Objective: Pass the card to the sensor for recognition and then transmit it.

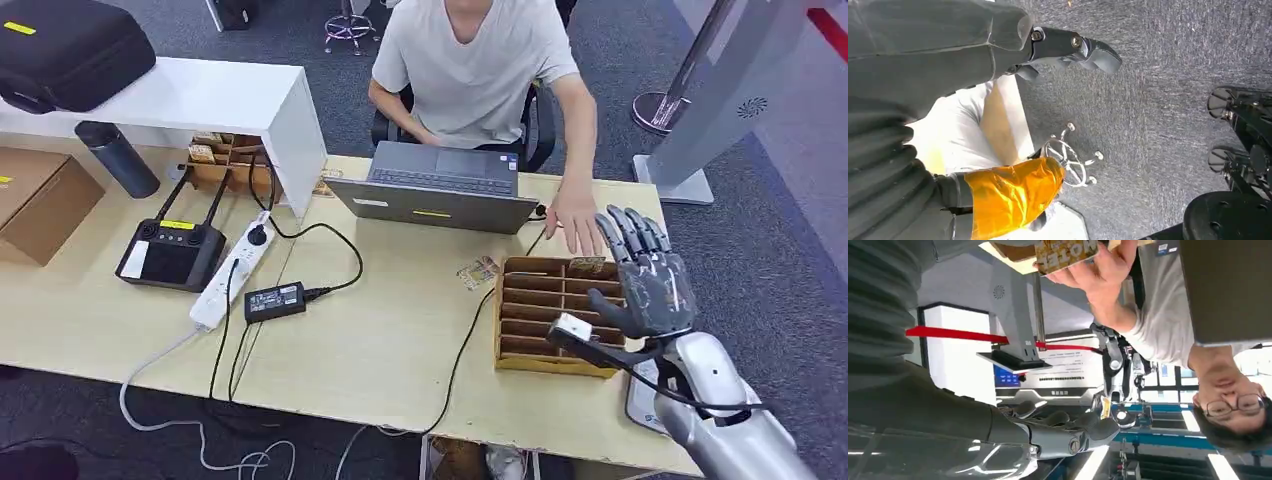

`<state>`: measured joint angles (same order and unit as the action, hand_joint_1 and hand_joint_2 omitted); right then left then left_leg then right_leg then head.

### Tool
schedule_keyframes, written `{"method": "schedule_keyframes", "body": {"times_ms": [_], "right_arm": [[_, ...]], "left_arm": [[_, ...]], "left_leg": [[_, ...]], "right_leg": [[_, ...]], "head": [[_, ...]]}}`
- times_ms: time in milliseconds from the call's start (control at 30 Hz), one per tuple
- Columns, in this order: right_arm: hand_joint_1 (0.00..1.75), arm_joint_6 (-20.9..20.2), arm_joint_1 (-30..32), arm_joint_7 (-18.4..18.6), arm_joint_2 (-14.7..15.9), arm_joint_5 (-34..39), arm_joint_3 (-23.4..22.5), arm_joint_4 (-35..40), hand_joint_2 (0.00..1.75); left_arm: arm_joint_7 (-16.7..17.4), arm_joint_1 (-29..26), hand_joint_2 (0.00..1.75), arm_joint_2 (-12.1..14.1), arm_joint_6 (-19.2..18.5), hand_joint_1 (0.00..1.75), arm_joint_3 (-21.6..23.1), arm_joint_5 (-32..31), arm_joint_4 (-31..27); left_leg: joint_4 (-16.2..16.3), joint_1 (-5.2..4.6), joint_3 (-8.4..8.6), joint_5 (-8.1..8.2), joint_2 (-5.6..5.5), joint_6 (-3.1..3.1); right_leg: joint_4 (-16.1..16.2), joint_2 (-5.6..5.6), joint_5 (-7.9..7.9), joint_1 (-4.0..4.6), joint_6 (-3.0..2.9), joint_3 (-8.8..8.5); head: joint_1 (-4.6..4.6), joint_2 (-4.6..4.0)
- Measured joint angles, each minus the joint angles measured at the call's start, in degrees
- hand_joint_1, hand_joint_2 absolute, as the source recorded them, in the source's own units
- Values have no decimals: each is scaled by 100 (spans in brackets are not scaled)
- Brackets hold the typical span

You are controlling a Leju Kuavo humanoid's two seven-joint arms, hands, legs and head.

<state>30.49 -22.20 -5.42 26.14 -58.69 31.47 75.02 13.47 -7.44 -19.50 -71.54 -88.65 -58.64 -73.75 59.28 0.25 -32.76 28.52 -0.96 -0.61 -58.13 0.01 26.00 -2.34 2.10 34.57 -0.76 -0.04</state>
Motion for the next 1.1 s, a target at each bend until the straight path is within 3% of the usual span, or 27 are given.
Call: {"method": "schedule_keyframes", "body": {"times_ms": [400,1100], "right_arm": [[0,-109,-655,15,-184,-76,337,-625,175],[0,-175,-769,81,-251,-61,588,-872,175]], "left_arm": [[-586,98,175,146,0,0,0,-722,164],[-767,138,175,232,74,0,0,-925,308]], "left_leg": [[0,1,3,-2,-2,-2],[0,0,2,-1,-2,0]], "right_leg": [[-1,-2,-1,0,0,0],[0,-3,0,0,0,0]], "head": [[-2,0],[-2,0]]}}
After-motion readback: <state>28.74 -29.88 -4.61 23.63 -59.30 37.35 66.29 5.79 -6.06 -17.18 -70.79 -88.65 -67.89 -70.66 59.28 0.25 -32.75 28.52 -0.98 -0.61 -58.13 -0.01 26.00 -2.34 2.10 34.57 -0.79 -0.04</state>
